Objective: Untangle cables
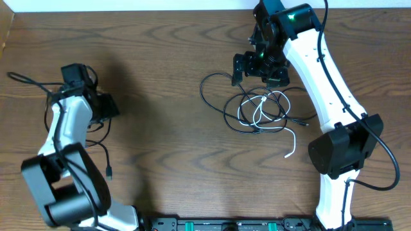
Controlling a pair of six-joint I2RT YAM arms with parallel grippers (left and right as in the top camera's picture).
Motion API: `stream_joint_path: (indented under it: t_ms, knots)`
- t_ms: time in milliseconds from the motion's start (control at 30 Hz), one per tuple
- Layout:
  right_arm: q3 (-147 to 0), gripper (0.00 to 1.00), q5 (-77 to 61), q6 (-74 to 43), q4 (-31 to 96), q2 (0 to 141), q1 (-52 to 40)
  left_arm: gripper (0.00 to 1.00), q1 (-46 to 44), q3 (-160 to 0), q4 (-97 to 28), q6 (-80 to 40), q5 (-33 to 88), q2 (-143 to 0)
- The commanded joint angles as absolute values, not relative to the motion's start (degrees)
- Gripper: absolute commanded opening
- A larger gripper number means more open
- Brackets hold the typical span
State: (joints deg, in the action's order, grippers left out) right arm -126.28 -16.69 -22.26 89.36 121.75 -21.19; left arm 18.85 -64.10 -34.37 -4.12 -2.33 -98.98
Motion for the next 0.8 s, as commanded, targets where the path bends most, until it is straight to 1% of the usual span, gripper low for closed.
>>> stream_joint_path:
  t_ms: [0,367,500,533,600,633,700,767]
  knots:
    - [-126.76,0.99,-16.6,-21.58,89.54,119.9,-21.47,0.65,18.94,-63.31,-34.48,-3.22,-6.63,-102.37]
    - [-126.76,0.99,-16.58,-21.58,89.54,119.9,-21.47,0.65,18.94,-63.31,-33.32,-3.31,-6.52,-109.23]
    - [-126.76,0.99,-16.58,-21.58,89.54,119.9,-21.47,0.64,20.29,-63.31,-33.34,-6.85,-7.01,-111.46]
    - [-126.76,0.99,-16.58,-21.58,89.54,119.9,-21.47,0.61,20.88,-63.31,-33.39,-7.42,-7.2,-111.96]
    - [-126.76,0.99,-16.6,-21.58,89.54,119.9,-21.47,0.47,22.55,-63.31,-33.89,-8.73,-8.47,-112.66]
    - [-126.76,0.99,-16.6,-21.58,89.54,119.9,-21.47,0.42,23.44,-63.31,-34.33,-9.96,-9.78,-112.84]
    - [-126.76,0.99,-16.6,-21.58,89.54,119.9,-21.47,0.41,25.63,-63.31,-35.33,-12.99,-12.95,-112.99]
    - [-126.76,0.99,-16.58,-21.58,89.54,119.9,-21.47,0.36,28.6,-63.33,-36.05,-14.5,-14.33,-112.99]
